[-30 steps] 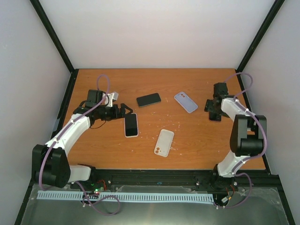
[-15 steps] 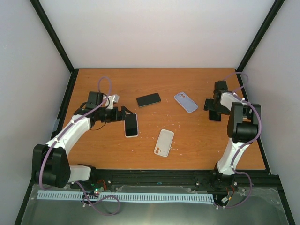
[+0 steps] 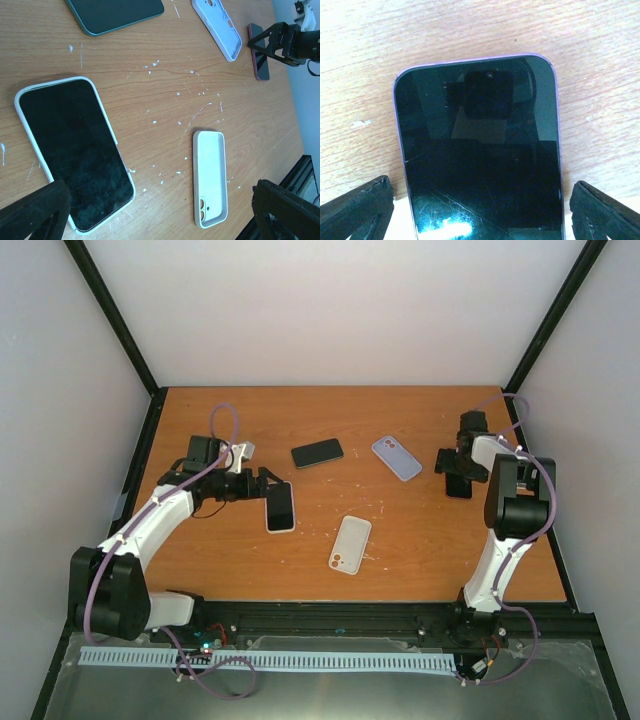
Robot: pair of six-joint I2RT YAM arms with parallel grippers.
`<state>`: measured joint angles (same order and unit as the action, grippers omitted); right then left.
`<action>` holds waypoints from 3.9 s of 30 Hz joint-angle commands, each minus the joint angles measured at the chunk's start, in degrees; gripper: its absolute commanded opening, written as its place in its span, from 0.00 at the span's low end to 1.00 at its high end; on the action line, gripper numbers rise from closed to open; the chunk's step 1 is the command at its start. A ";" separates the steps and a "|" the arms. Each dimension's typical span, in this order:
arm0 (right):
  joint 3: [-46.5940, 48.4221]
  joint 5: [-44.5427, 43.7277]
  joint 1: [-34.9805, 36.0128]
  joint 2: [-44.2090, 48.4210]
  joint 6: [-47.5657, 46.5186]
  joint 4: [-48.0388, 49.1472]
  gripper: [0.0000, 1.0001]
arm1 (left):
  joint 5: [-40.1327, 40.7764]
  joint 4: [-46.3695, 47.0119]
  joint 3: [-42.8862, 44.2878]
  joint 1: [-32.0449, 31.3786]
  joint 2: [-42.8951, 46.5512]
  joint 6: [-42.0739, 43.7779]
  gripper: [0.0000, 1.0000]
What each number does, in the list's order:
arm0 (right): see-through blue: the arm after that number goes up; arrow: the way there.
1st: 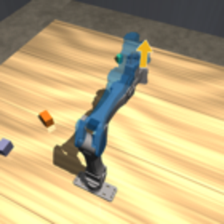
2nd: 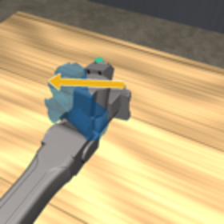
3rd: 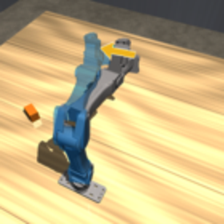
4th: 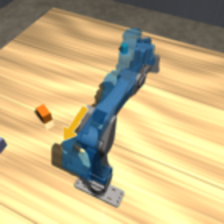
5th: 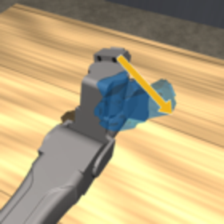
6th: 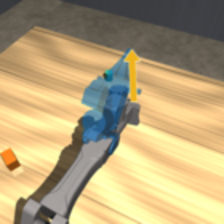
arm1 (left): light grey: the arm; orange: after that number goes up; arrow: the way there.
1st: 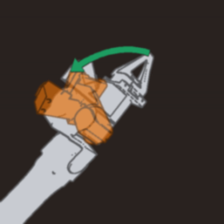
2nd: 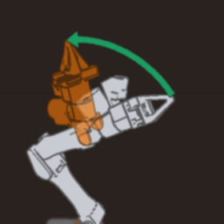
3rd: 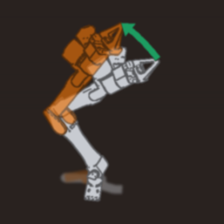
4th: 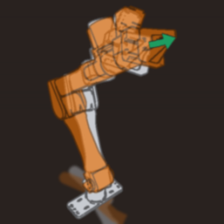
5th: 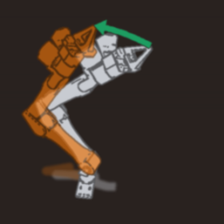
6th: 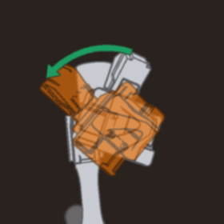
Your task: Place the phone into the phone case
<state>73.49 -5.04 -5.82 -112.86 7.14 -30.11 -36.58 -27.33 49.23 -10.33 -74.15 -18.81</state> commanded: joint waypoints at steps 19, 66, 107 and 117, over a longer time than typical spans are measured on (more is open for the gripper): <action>-1.50 2.96 -0.71 0.81 1.07 -4.48 0.79 | -0.60 0.26 0.80 0.07 0.80 1.68 0.99; 10.28 22.28 14.42 -0.88 -29.22 15.18 0.56 | -1.87 0.59 0.43 0.04 2.76 1.78 1.00; -6.75 2.79 24.01 8.17 -2.69 10.00 0.54 | -2.23 1.04 0.51 0.04 3.45 1.84 0.99; -15.47 -2.73 30.54 11.96 7.68 6.76 0.54 | -0.63 1.00 -0.03 0.04 3.25 1.08 1.00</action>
<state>61.76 -5.65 21.93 -103.50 7.90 -19.62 -38.39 -26.98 49.23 -10.35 -71.72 -18.48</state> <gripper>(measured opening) 0.744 0.995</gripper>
